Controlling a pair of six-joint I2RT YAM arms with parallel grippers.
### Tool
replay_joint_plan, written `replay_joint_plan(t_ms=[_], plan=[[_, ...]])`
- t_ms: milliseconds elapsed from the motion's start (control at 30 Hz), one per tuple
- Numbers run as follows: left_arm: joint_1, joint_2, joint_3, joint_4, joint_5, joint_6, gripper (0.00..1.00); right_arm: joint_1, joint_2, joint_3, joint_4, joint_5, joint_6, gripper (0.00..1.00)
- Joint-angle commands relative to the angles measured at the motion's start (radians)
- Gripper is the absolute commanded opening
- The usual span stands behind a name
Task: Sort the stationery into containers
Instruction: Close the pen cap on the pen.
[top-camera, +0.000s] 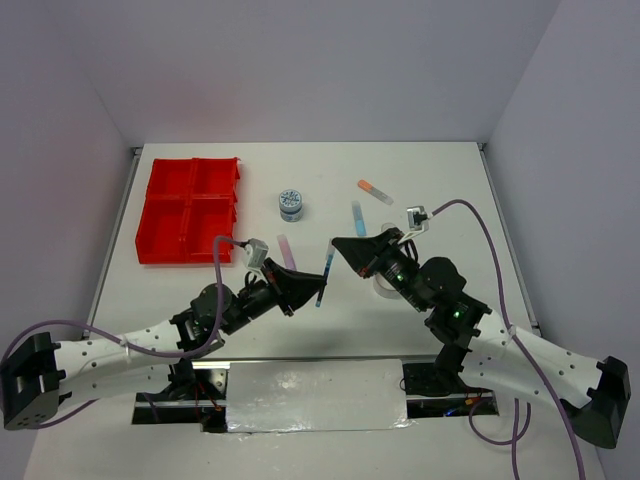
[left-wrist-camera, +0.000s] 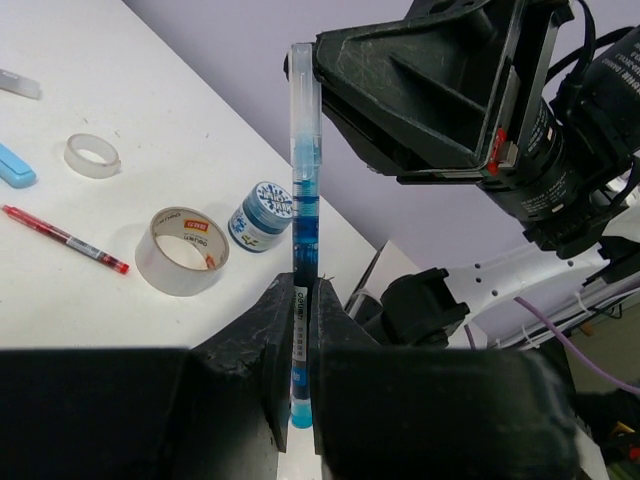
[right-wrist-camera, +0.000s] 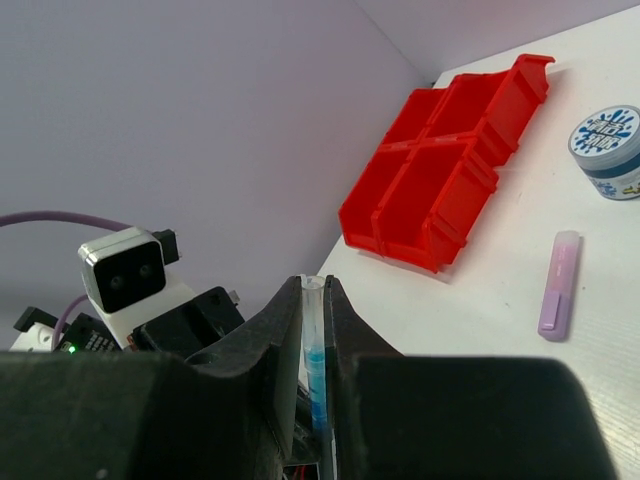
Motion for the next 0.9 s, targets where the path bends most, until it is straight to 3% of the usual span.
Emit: replay_joint_plan(t_ms=[0, 233, 867], plan=[[0.001, -0.025, 0.051, 0.109, 0.069, 0.071, 0.00, 0.013, 0.010, 0.038, -0.057, -0.031, -0.036, 0.00], [0.001, -0.029, 0.044, 0.114, 0.087, 0.100, 0.00, 0.013, 0.019, 0.094, -0.126, -0.047, -0.062, 0.03], [0.001, -0.055, 0.028, 0.123, 0.054, 0.101, 0.00, 0.013, 0.004, 0.103, -0.120, -0.074, -0.071, 0.27]])
